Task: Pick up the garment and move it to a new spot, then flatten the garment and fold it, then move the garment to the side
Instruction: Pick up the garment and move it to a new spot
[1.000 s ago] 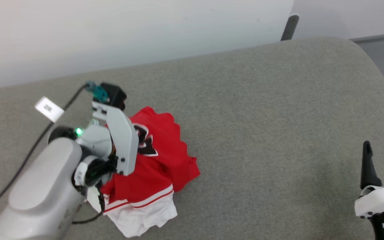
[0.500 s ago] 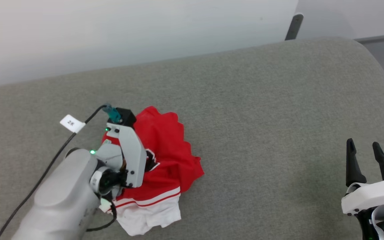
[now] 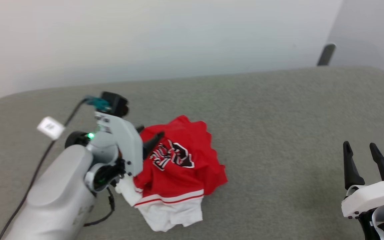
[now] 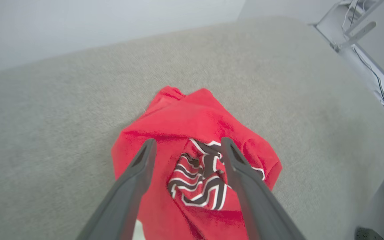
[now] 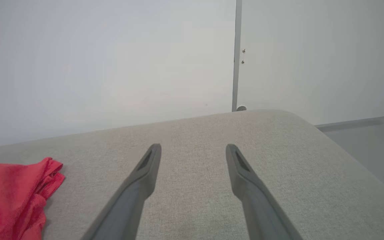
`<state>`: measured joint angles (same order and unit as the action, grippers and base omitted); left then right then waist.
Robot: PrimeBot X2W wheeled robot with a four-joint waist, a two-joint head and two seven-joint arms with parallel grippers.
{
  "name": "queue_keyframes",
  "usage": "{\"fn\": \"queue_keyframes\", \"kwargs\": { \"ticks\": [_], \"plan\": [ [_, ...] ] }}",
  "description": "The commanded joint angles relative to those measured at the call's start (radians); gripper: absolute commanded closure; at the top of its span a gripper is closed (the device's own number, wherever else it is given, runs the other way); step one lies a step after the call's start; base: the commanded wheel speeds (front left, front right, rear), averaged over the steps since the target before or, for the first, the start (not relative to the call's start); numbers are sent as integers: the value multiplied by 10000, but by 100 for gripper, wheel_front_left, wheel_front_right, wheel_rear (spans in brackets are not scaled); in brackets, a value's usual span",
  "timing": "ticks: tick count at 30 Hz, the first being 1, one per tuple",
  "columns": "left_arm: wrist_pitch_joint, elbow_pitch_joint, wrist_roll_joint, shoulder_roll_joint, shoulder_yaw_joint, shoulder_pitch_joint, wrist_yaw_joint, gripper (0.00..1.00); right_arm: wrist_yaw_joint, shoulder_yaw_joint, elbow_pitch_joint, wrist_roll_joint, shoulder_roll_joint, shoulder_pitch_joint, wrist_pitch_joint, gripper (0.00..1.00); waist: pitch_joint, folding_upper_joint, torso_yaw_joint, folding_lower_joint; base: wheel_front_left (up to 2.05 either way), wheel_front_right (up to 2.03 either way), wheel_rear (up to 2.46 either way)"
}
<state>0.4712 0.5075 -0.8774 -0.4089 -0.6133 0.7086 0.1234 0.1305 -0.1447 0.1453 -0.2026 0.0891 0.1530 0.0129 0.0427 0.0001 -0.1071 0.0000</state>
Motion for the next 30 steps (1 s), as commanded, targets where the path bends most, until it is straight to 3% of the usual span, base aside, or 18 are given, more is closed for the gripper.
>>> {"fn": "queue_keyframes", "kwargs": {
  "ticks": [1,9,19,23,30],
  "plan": [
    [-427,-89,-16,-94,150,-212,37,0,4,48,-40,6,65,-93,25,0,-487,-1,546,0,0,0,0],
    [-3663,-851,314,-880,583,-1381,69,0,4,245,35,-156,322,-296,352,0,-953,-1,1262,0,0,0,0],
    [-6478,-1133,839,-1591,831,-3031,-45,0,4,228,341,-131,507,-714,848,0,-1403,-1,1788,0,0,0,0],
    [-7162,-1275,1118,-1696,1156,-3647,-320,0,4,142,396,-121,521,-813,1003,0,-1521,-1,1933,0,0,0,0],
    [-7369,-1958,1473,-1564,2363,-4819,-739,0,4,-52,543,-187,647,-1074,1226,0,-1608,-1,2095,0,0,0,0]
  ]
}}
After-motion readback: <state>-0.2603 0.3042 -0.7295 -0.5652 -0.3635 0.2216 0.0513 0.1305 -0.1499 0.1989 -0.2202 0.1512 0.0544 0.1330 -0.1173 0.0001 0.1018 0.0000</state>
